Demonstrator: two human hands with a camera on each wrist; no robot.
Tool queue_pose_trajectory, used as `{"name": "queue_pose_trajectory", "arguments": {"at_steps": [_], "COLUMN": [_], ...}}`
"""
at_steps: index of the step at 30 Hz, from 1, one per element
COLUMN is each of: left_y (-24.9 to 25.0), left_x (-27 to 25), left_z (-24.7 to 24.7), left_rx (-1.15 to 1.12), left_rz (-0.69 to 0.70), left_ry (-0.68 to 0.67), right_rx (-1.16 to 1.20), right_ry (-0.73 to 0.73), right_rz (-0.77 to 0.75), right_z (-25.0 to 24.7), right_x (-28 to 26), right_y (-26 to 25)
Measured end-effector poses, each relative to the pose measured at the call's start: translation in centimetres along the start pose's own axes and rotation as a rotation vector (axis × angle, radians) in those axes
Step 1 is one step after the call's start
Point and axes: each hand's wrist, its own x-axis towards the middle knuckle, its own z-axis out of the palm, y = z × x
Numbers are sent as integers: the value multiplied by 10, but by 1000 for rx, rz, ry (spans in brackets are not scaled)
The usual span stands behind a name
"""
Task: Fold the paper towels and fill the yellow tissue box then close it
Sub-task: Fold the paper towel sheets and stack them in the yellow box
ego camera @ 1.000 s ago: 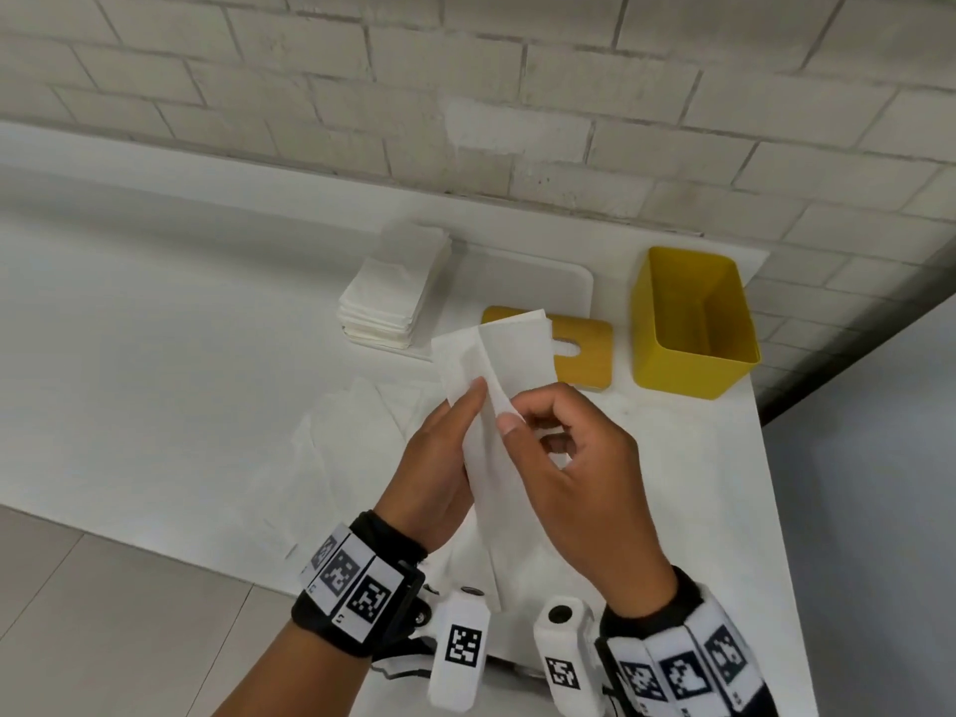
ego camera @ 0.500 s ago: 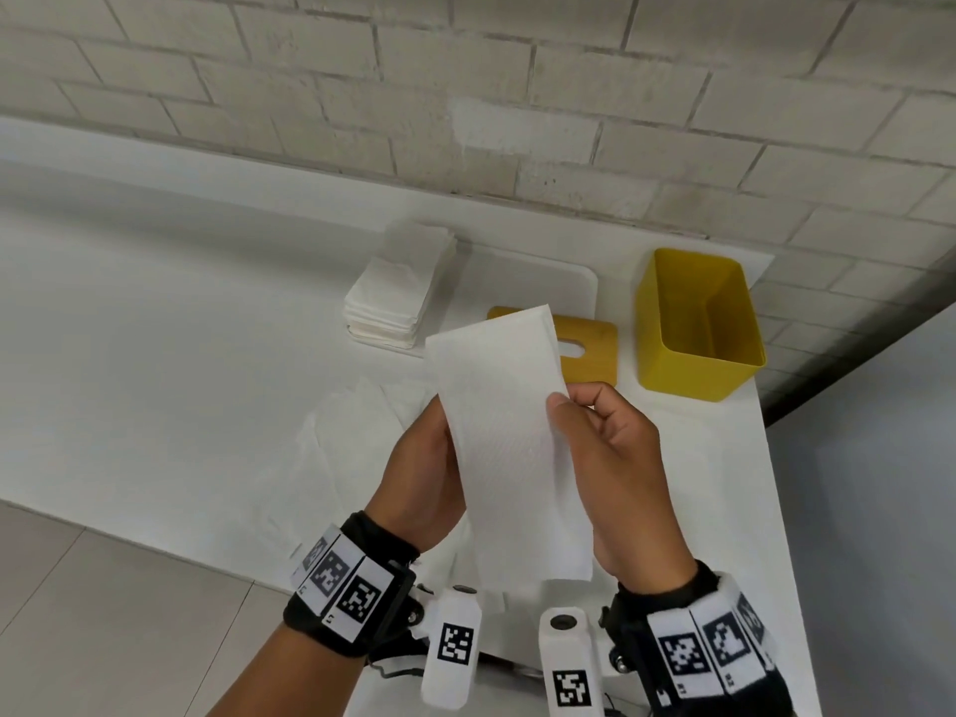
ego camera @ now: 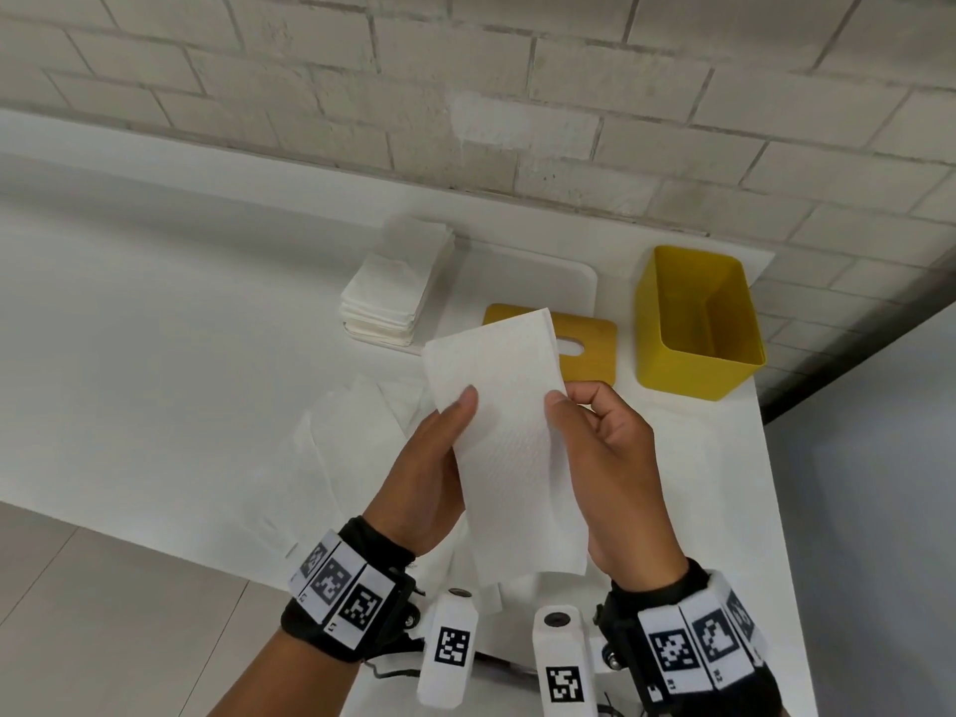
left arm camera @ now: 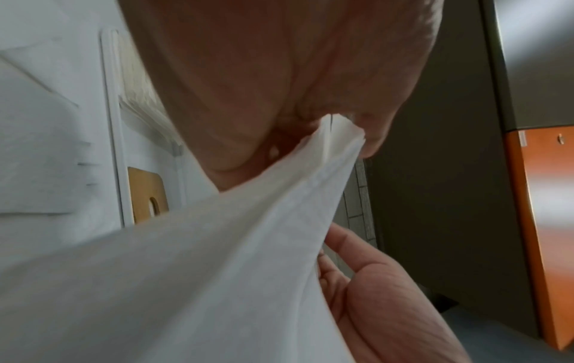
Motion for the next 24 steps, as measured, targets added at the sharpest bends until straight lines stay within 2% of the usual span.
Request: {"name": "queue_pose_trajectory", "arguments": {"at_steps": [3, 6, 8, 11, 14, 18, 24], "left_y": [-4, -5, 0, 10, 21, 29, 22], "left_x": [2, 4, 3, -4, -16, -33, -45], "left_z": [-5, -14, -25, -52, -84, -114, -115], "left_rx": [31, 39, 16, -40, -96, -93, -50], "left_rz": [-13, 2, 26, 89, 145, 187, 183], "left_ry": [34, 117, 196, 320, 407, 500, 541], "right_rx": [-17, -66, -227, -525, -658, -682, -795], "right_ry": [-22, -154, -294, -473, -400, -212, -248], "right_rz": [5, 38, 93, 263, 313, 210, 130], "right_z": [0, -7, -21, -46, -65, -55, 6], "right_x": [1, 4, 7, 9, 13, 27, 49], "right_y": [6, 20, 40, 79, 105, 113, 113]}}
